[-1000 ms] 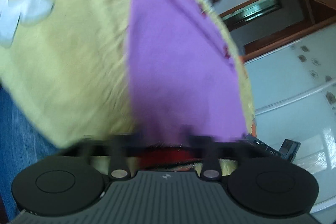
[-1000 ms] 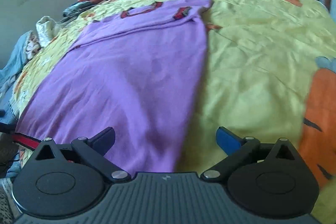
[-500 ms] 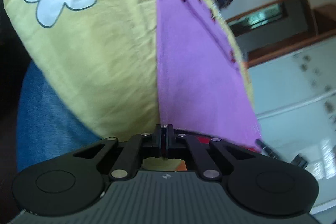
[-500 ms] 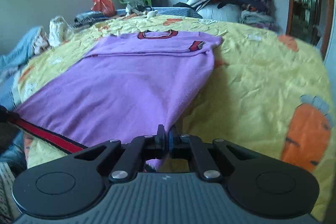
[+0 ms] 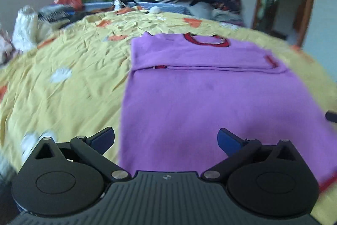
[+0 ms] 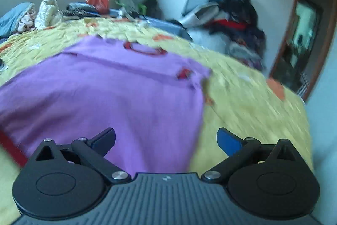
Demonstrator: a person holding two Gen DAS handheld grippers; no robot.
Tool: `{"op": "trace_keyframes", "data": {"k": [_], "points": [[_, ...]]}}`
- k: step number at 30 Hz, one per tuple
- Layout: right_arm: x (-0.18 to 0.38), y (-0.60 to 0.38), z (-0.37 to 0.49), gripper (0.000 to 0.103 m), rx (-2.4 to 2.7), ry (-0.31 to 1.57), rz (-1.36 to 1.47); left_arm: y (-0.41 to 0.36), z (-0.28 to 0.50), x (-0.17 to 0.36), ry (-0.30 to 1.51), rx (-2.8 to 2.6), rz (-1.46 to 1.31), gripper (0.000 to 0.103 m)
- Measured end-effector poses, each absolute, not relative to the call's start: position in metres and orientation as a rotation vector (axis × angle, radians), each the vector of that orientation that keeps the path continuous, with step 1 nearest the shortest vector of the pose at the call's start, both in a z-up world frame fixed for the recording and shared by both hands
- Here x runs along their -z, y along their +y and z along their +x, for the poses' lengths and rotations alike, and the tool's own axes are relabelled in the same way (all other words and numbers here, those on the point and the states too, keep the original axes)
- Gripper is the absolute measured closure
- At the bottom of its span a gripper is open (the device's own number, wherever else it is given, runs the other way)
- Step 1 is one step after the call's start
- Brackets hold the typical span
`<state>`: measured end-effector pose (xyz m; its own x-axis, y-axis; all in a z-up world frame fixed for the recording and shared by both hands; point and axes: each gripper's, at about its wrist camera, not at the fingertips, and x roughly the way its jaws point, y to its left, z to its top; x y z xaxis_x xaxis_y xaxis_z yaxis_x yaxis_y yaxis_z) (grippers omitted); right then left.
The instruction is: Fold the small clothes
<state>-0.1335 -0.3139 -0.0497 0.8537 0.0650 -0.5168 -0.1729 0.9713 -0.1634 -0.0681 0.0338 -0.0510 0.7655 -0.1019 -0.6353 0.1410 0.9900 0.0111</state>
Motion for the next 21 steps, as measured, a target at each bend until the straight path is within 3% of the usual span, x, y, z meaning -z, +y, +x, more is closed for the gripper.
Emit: {"op": "trace_keyframes", "data": {"k": [7,15,21], "points": [[0.087,-0.287,-0.021,0.001,-0.197,0.711,-0.047,0.003,-0.026,0.097,0.775,-0.032,0.079,0.0],[0.093,-0.327,-0.016,0.0,-0.048,0.769,-0.025,0.014,-0.031,0.1,0.778,-0.021,0.007,0.0],[0.08,-0.292,-0.055,0.0,-0.137,0.706,0.0,0.014,-0.029,0.101,0.772,-0.022,0.006,0.0]]}}
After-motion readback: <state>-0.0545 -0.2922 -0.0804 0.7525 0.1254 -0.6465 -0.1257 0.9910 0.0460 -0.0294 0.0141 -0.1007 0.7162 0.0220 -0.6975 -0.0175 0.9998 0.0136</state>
